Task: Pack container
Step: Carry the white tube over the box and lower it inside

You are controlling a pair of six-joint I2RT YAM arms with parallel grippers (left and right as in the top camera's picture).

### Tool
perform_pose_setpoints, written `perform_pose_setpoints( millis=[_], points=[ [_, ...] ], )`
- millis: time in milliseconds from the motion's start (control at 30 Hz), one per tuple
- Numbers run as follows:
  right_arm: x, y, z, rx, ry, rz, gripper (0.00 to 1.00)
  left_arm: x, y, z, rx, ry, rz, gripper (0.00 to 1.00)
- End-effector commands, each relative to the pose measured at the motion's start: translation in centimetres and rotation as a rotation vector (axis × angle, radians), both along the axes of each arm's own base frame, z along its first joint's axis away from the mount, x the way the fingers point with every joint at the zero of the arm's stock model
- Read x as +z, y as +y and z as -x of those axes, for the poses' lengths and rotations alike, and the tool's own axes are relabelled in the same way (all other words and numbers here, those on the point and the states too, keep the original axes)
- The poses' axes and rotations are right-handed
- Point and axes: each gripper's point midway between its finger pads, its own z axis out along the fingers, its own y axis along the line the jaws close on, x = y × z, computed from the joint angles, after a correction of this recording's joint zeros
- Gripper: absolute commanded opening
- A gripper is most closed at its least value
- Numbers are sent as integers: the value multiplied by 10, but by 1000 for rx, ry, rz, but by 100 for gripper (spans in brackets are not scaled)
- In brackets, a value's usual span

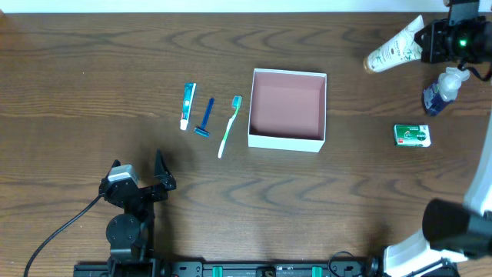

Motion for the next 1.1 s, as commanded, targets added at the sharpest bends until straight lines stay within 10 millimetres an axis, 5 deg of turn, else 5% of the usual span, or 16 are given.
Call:
perform_pose_setpoints(
  millis=[0, 233, 567, 867, 1067],
  points=[
    [44, 33, 20, 84, -113, -48, 1, -18, 3, 1, 14, 50, 5, 98],
    [71, 70, 50, 174, -171, -43, 1, -18, 3, 1, 14, 50, 5, 98],
    [65, 134, 68, 326, -122, -80, 1, -18, 3, 1, 14, 50, 5, 98],
    [42, 170, 65, 396, -67, -15, 1, -18, 3, 1, 14, 50, 5, 98],
    [11, 194, 45, 440, 0, -11, 1, -18, 3, 1, 14, 50, 5, 98]
  ],
)
